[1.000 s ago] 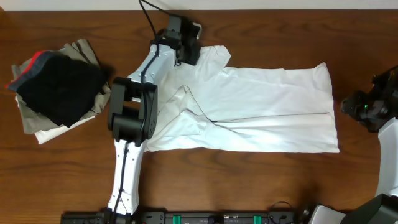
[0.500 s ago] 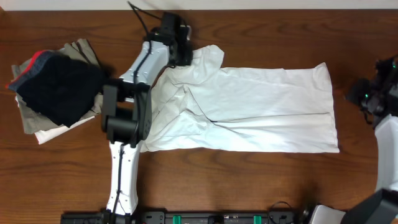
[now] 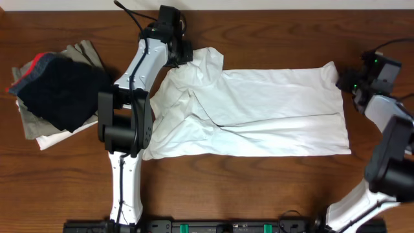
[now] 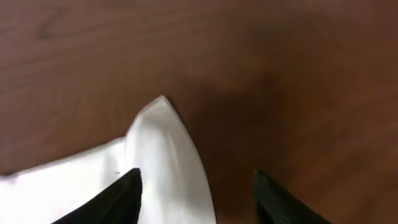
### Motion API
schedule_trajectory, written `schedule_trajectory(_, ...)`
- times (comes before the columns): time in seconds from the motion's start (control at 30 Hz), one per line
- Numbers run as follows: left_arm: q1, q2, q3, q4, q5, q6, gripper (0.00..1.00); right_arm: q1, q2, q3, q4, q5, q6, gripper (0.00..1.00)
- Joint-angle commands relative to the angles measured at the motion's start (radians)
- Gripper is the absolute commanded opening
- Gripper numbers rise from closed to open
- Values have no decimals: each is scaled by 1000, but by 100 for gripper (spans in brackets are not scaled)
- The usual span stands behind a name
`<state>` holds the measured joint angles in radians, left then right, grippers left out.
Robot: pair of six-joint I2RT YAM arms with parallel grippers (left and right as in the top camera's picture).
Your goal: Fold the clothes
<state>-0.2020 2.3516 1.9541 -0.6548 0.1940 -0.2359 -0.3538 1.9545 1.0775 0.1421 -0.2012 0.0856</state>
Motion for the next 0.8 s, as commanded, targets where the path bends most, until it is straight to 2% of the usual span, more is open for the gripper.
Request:
schedule_trajectory(0.0, -2, -19, -20, -11, -19, -13, 6, 19, 67, 1, 74, -51, -6, 57)
schedule_trajectory(0.2, -3, -19, -33, -18, -19, -13, 6, 55, 161, 2, 185, -54, 14, 61)
schedule_trajectory(0.37, -6, -18, -39, -18, -20, -13, 6, 89, 188, 2, 205, -44, 15, 61)
schedule_trajectory(0.4, -7, -18, -39, -18, -20, -13, 6, 93, 189, 2, 201, -27, 24, 58)
schedule_trajectory(0.43, -7, -18, -39, -18, -19, -13, 6, 93, 189, 2, 196, -3, 42, 51)
schedule_trajectory(0.53, -8, -18, -39, -18, -20, -13, 6, 88, 189, 2, 178, 45, 86, 13)
schedule_trajectory(0.57, -8, -18, -39, -18, -20, -12, 6, 84, 188, 2, 174, 44, 87, 4)
schedule_trajectory(0.77, 0, -44, -39, -27, -19, 14, 6, 43, 107, 3, 77, 96, 93, 1)
